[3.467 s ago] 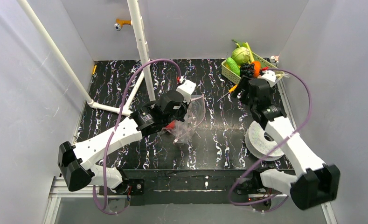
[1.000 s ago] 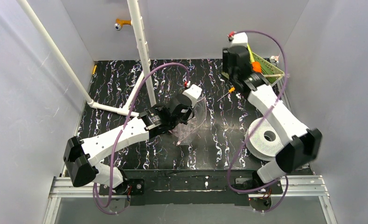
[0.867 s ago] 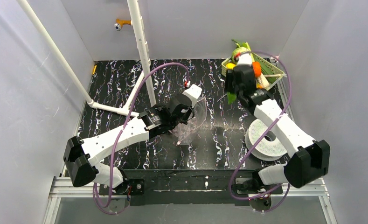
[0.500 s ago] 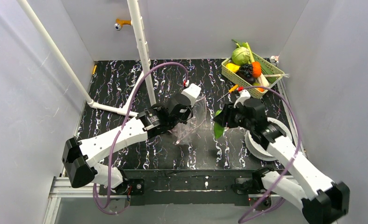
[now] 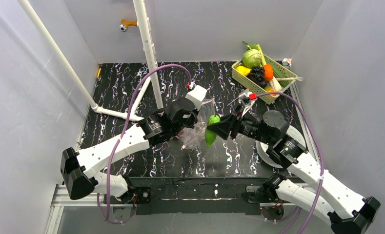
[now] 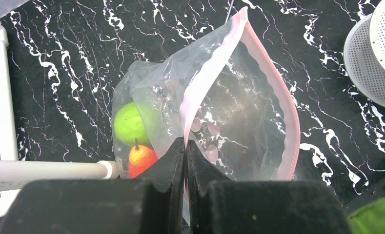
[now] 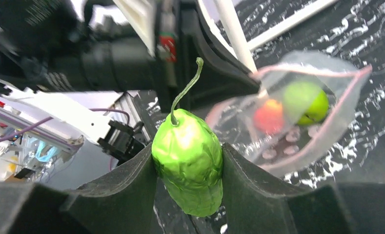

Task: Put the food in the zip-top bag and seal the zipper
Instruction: Place the fake vegetable in the zipper food storage bag.

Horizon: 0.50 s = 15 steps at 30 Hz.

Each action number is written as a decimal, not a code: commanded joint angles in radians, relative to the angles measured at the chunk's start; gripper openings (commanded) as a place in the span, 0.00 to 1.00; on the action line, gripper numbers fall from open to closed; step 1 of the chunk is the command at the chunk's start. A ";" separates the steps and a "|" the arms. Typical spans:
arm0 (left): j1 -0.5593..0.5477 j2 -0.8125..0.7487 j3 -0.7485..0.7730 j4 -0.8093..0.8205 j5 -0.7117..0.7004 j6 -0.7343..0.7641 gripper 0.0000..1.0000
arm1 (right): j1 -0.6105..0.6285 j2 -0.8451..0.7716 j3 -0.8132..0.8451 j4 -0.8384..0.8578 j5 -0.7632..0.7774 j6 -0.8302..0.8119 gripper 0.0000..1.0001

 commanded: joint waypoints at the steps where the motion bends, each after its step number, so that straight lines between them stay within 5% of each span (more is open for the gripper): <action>1: -0.006 -0.041 -0.011 0.022 -0.014 -0.003 0.00 | 0.060 0.055 0.075 0.175 0.107 -0.029 0.01; 9: -0.005 -0.057 -0.028 0.043 -0.029 0.010 0.00 | 0.134 0.143 0.073 0.267 0.443 -0.052 0.04; 15: -0.005 -0.058 -0.027 0.045 -0.020 0.008 0.00 | 0.135 0.192 0.065 0.269 0.498 -0.055 0.18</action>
